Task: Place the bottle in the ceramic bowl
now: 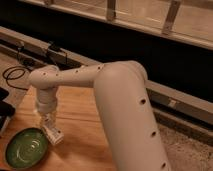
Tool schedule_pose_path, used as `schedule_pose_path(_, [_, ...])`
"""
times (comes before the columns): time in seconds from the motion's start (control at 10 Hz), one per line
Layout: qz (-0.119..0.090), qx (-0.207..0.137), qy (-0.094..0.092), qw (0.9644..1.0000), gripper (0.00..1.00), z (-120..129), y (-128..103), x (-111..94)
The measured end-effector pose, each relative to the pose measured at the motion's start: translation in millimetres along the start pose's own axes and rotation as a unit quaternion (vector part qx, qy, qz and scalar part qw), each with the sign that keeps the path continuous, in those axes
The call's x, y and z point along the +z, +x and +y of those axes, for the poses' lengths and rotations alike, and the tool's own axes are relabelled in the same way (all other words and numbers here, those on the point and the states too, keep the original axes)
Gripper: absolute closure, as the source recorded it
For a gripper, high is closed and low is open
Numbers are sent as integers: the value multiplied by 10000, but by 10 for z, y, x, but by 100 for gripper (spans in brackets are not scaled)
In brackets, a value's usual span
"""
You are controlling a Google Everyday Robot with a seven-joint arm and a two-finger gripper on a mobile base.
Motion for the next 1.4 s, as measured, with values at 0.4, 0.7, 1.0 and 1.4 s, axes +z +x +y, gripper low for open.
schedule_pose_path(0.4, [23,1,-23,10000,100,-17,-2,-1])
schedule_pose_path(0.7, [302,-718,-122,9969,100,290,-223,162])
schedule_pose_path(1.0, [626,-1600,-232,9849,100,964,-570,451])
schedule_pose_path(1.4, [913,-2103,-339,9728,99,1277,-629,654])
